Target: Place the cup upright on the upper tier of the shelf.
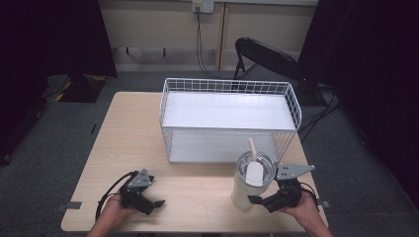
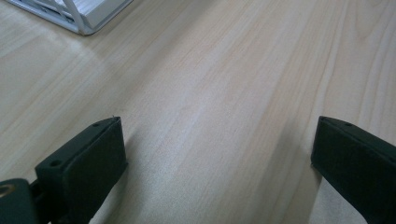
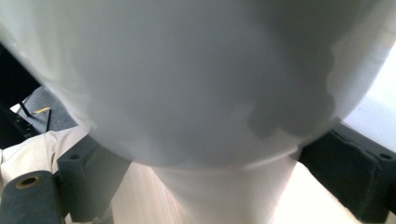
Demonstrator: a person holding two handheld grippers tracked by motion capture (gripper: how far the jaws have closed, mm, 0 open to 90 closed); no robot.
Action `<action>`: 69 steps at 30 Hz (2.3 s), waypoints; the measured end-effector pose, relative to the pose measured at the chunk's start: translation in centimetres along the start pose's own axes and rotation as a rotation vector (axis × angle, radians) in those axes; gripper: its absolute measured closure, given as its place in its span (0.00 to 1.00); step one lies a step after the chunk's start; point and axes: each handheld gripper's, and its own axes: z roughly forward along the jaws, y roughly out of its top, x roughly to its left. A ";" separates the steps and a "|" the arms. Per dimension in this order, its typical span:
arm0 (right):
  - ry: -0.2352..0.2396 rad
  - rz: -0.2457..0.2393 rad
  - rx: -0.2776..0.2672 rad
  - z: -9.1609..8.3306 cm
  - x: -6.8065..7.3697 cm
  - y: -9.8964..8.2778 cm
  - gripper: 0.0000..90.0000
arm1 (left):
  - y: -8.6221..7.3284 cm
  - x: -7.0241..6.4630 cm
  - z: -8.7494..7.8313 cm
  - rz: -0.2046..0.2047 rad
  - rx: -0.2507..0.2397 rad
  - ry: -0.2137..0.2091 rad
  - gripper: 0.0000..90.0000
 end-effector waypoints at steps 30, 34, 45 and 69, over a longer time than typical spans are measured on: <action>-0.059 -0.063 -0.139 1.9 0.8 -0.5 0.08 | 0.0 0.0 0.0 -0.001 0.000 0.000 0.03; -0.062 -0.062 -0.133 1.9 0.9 -0.5 0.09 | 0.0 0.0 0.0 -0.001 0.000 0.000 0.03; -0.112 -0.091 -0.168 1.6 1.7 -0.7 0.10 | 0.0 0.0 0.0 -0.001 0.000 0.000 0.03; -0.119 -0.081 -0.199 0.0 1.6 0.8 0.11 | 0.0 0.0 0.0 -0.001 0.000 0.000 0.03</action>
